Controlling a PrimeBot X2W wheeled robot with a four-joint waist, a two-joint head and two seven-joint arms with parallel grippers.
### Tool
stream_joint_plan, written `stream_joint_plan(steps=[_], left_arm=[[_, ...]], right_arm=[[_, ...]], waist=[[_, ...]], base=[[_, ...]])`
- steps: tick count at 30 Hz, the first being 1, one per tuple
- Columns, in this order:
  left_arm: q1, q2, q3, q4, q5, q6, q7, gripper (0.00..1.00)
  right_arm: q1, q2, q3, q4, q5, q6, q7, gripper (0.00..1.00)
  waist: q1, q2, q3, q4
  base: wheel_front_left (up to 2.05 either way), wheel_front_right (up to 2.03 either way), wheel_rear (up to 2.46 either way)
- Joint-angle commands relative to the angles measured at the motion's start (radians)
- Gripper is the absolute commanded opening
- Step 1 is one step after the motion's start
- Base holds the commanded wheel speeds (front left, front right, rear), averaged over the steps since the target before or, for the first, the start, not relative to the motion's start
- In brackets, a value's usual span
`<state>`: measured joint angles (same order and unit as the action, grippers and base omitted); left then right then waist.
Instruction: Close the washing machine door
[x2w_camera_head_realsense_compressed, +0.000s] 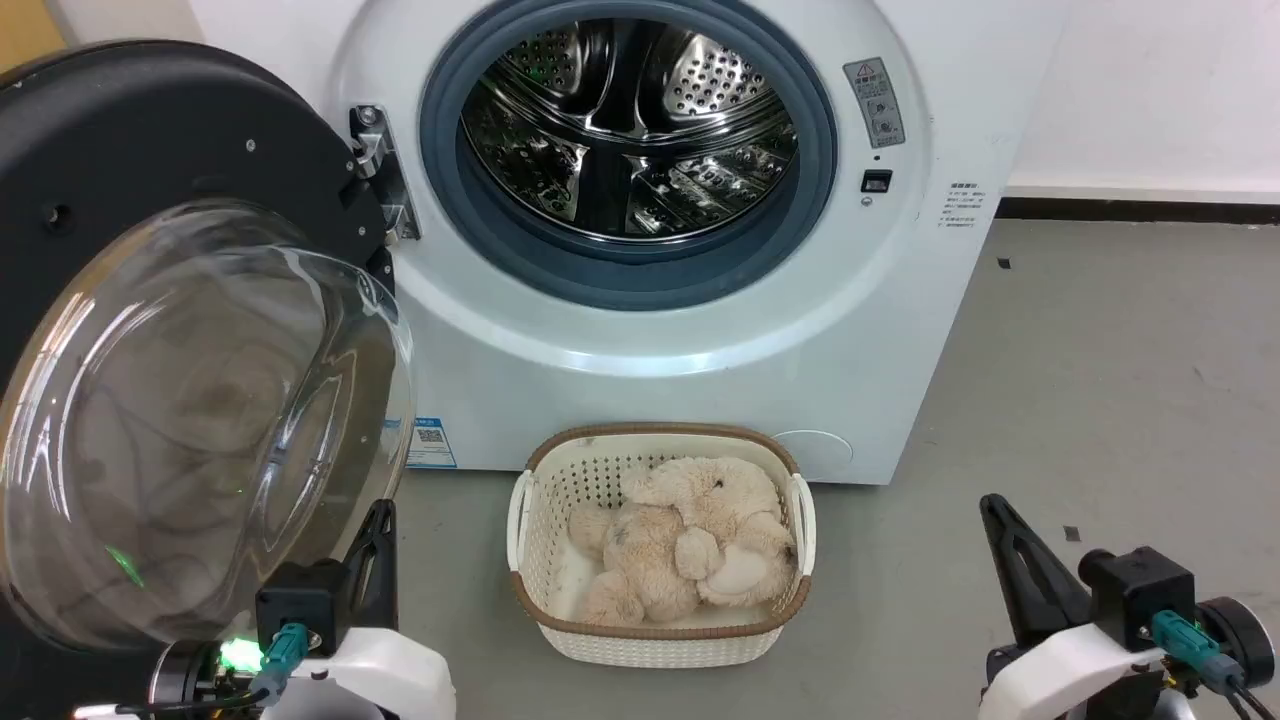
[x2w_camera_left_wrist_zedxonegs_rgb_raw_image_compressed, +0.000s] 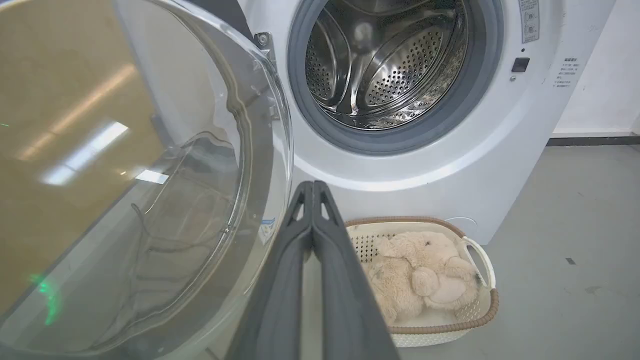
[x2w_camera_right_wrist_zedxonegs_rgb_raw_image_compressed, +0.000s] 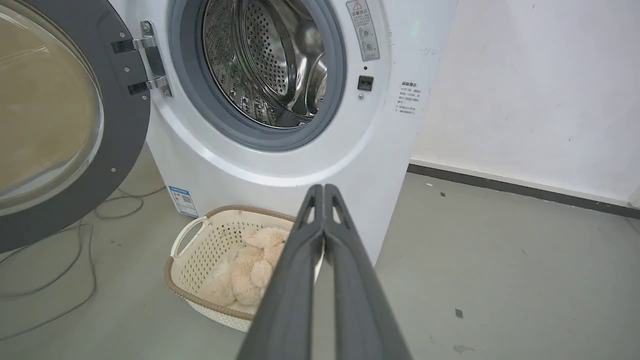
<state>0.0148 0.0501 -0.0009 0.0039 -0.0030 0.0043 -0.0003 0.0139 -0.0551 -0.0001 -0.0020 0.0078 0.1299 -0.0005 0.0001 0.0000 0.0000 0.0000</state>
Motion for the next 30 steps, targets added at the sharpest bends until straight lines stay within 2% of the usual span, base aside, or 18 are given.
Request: stream_joint_plan(steps=[1,11,12,30], left_arm=[[-0.015,0.000,0.001,-0.004,0.003,-0.004,0.000,0.00],[0.001,0.000,0.000,0.001,0.000,0.001,-0.001,0.00],[0.001,0.000,-0.001,0.001,0.000,0.001,-0.001,1.00],[0.001,0.000,-0.017,0.011,-0.018,0.014,-0.034,1.00]], right_arm=[[-0.014,0.005,0.000,0.002,-0.008,0.001,0.000,0.00],[0.001,0.000,0.000,0.000,0.001,0.000,-0.001,0.00],[0.001,0.000,0.000,0.000,0.001,0.000,-0.001,1.00],[0.006,0.000,0.003,0.003,0.028,0.000,-0.034,1.00]], waist=[[-0.0001,0.0000,0.000,0.000],[0.0000,0.0000,0.000,0.000],[0.0000,0.0000,0.000,0.000],[-0.0001,0.0000,0.000,0.016]], base=[[0.00,0.00,0.00],[0.00,0.00,0.00],[0.00,0.00,0.00],[0.00,0.00,0.00]])
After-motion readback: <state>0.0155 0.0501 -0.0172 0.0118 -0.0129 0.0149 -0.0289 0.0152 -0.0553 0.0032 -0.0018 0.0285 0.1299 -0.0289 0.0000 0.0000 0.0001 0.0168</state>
